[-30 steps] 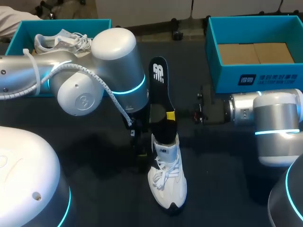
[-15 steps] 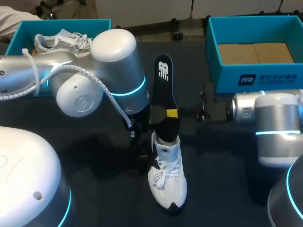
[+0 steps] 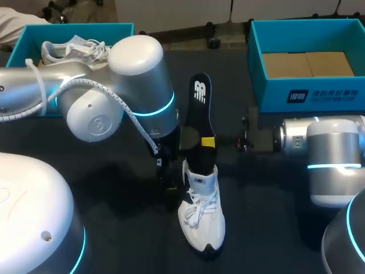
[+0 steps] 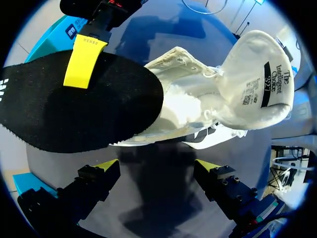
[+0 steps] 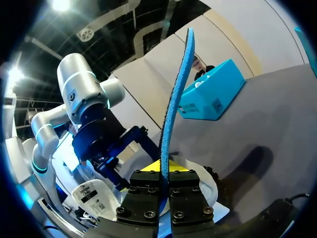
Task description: Take the shoe out of the shoebox, open the shoe tongue, remove and reinsert the insole, then place the shoe into the shoebox
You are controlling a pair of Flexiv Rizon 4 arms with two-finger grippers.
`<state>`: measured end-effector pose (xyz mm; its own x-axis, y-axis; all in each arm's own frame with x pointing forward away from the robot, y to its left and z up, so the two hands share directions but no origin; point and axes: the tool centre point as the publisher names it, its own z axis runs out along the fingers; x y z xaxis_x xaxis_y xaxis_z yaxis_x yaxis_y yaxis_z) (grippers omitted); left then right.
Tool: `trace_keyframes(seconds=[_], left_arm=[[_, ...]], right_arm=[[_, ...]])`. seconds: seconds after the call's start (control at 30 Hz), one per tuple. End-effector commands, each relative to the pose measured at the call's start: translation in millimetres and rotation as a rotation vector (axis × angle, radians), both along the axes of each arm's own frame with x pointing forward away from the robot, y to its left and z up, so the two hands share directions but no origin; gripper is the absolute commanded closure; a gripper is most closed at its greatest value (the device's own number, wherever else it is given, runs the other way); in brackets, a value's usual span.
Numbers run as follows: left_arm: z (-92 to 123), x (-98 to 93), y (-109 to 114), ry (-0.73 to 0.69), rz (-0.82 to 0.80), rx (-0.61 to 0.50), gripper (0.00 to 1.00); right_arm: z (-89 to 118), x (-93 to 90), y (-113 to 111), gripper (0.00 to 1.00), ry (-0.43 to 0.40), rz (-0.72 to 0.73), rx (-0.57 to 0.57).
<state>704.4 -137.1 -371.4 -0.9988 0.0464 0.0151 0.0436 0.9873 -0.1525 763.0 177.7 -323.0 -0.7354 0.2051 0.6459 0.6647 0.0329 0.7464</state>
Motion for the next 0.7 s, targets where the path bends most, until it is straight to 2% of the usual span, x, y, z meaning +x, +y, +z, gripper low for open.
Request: trace_keyframes(seconds=[0.03, 0.7], left_arm=[[0, -1.7, 1, -0.005, -0.001, 0.001, 0.00], [0, -2.7, 1, -0.005, -0.002, 0.000, 0.00]], right_arm=[[2, -5.1, 1, 1.00, -0.003, -0.009, -0.007], [-7, -24.4, 4, 1.00, -0.051, 0.028, 0.040]])
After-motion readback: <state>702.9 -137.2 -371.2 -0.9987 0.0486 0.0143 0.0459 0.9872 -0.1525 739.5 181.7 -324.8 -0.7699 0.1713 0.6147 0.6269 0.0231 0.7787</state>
